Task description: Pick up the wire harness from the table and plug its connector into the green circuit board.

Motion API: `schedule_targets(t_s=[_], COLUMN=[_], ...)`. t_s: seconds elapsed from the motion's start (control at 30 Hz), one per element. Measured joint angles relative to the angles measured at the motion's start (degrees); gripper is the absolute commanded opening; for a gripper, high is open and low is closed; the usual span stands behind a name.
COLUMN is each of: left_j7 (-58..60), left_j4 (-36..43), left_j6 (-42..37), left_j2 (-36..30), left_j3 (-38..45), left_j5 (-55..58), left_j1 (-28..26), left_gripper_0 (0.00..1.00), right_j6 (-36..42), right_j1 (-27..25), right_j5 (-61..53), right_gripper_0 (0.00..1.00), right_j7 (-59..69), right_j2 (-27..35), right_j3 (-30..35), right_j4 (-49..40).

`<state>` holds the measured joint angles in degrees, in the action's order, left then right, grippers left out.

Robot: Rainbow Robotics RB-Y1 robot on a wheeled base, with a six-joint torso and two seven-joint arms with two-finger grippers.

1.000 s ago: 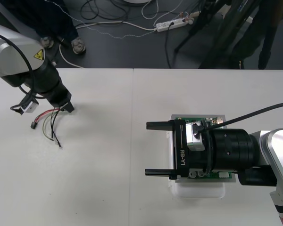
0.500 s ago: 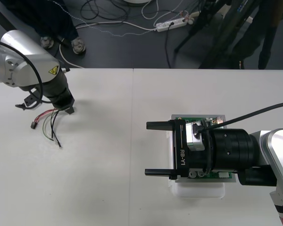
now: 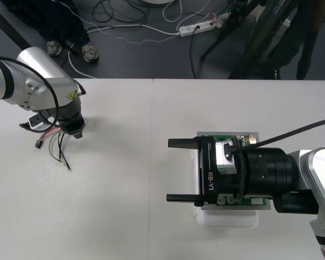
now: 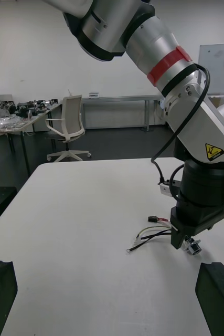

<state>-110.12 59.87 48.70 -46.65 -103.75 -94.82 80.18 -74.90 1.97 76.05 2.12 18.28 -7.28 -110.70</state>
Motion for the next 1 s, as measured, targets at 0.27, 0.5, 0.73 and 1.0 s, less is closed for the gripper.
schedule_targets(t_s=[0.27, 0.5, 0.73, 1.0], left_j7=[0.0, 0.0, -0.5, -7.4], left_j4=[-3.3, -6.6, -8.1, -9.0], left_j6=[-0.2, -1.9, -3.6, -4.3], left_j2=[1.5, 3.3, 4.2, 4.5], left_j3=[-0.7, -0.7, -0.7, -0.7], left_j5=[0.5, 0.8, 0.8, 0.8], left_j1=[0.0, -0.5, -2.0, -3.2], left_gripper_0=[1.00, 1.00, 1.00, 1.00], right_j6=[-1.5, -3.2, -3.3, -3.3], right_j1=[0.4, 0.5, 0.7, 0.7], right_j5=[-0.1, -0.1, -0.1, -0.1], right_gripper_0=[1.00, 1.00, 1.00, 1.00], right_j7=[0.0, 0.0, 0.0, 0.0], right_j2=[0.0, 0.0, 0.0, 0.0], right_j3=[0.6, 1.5, 1.7, 1.7], right_j4=[0.0, 0.0, 0.0, 0.0])
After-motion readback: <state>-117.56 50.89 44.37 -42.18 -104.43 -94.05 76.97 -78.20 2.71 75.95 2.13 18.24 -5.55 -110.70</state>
